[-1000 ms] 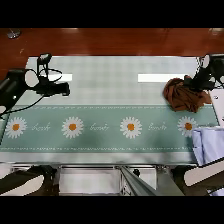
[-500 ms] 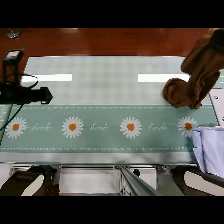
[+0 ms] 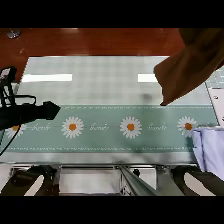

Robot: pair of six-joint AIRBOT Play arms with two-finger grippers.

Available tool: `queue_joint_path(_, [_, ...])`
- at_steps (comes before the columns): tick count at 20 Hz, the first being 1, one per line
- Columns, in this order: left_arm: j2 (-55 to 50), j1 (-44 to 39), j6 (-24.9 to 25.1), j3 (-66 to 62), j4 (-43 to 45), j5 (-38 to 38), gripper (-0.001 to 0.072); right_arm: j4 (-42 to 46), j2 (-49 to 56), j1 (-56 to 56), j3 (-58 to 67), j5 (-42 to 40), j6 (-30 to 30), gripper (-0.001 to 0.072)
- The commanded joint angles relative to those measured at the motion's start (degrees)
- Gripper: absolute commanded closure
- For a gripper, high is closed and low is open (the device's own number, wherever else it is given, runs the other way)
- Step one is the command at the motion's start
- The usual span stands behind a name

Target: Fold the shirts.

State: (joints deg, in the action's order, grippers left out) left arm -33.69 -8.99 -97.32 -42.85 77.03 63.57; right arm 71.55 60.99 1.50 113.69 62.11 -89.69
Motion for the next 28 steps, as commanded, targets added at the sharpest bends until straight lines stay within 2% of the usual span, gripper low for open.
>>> queue_joint_path(1, [-1.0,-0.1,1.2,1.4,-2.9,-3.7,0.0007,9.7,-0.1,-15.0,2.0,6.0,0.3,0.0686])
queue_joint_path(4, [-2.3,0.0,1.2,1.4,-2.9,-5.1,0.0007,11.0,0.3,-29.6,-4.9,7.1,-0.6,0.0686])
queue_joint_path(6, [-3.1,-0.1,1.2,1.4,-2.9,-5.1,0.0007,14.5,1.6,-36.2,-12.7,6.5,-4.6,0.0685])
queue_joint_path(8, [-3.9,0.0,1.3,1.4,-2.9,-5.1,0.0007,14.3,3.7,-40.0,-23.8,1.1,-9.8,0.0684])
queue_joint_path(11, [-5.0,0.0,2.2,1.4,-2.9,-5.1,0.0007,6.0,11.3,-43.6,-37.2,-12.0,-14.1,0.0684])
queue_joint_path(13, [-5.4,0.0,2.3,1.4,-2.3,-5.1,0.0007,-1.7,19.3,-45.5,-38.1,-14.7,-14.0,0.0684])
queue_joint_path(16, [-5.7,-0.1,3.8,1.4,-2.1,-5.1,0.0006,-18.6,28.7,-46.5,-36.7,-18.9,-5.5,0.0683])
queue_joint_path(17, [-6.0,-0.1,3.8,1.4,-2.1,-5.1,0.0007,-21.1,30.6,-46.3,-36.0,-19.0,-5.2,0.0626])
queue_joint_path(18, [-6.4,-0.1,3.8,1.4,-2.0,-5.1,0.0007,-22.2,31.7,-45.7,-35.1,-18.6,-5.2,0.028])
queue_joint_path(19, [-6.7,-0.1,3.8,1.4,-2.0,-5.1,0.0007,-22.1,31.7,-44.3,-34.3,-17.3,-5.2,0.0105])
queue_joint_path(23, [-7.2,-0.1,4.3,1.4,-2.1,-3.4,0.0006,-15.2,24.0,-29.4,-30.8,0.2,-4.2,0.0102])
queue_joint_path(26, [-7.6,0.9,6.1,1.4,-2.1,-0.3,0.0007,4.0,13.1,-16.1,-33.6,12.4,-6.8,0.0102])
queue_joint_path(28, [-9.0,2.6,6.5,2.6,-6.1,3.1,0.0007,14.4,4.3,-8.2,-42.9,14.5,-9.0,0.0102])
